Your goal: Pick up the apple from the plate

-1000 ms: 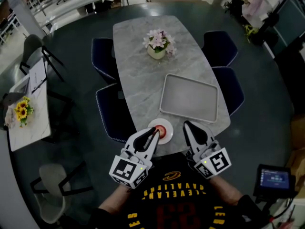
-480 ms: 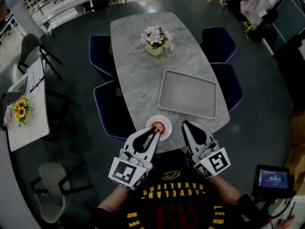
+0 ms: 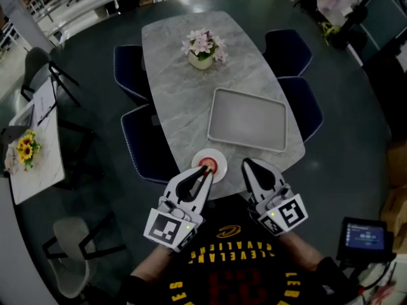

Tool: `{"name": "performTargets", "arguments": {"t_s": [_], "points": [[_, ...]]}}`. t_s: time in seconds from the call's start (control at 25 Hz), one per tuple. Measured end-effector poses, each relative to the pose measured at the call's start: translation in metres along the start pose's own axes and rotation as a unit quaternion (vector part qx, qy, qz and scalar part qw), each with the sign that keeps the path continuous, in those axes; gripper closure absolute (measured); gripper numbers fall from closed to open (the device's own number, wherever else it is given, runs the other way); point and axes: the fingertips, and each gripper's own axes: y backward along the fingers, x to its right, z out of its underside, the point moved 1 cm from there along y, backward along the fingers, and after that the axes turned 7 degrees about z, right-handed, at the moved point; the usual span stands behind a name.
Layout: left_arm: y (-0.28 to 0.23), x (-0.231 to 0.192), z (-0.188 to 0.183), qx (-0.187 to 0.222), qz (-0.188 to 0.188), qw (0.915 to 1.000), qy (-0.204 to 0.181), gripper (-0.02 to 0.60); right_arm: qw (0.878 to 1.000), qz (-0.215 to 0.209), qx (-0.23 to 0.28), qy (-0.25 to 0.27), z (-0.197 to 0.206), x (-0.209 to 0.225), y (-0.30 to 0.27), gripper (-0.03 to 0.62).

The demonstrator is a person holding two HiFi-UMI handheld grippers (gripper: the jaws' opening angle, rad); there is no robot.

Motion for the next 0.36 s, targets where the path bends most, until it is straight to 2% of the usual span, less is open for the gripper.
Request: {"name": "performTargets", "arguments": {"t_s": [0.36], "points": [[0.016,0.013,-0.005,0.004,0.000,1.0000,-0.008,0.538,1.000,0.007,0.006,0.004,-0.006,-0.012,0.016,0.588]]}}
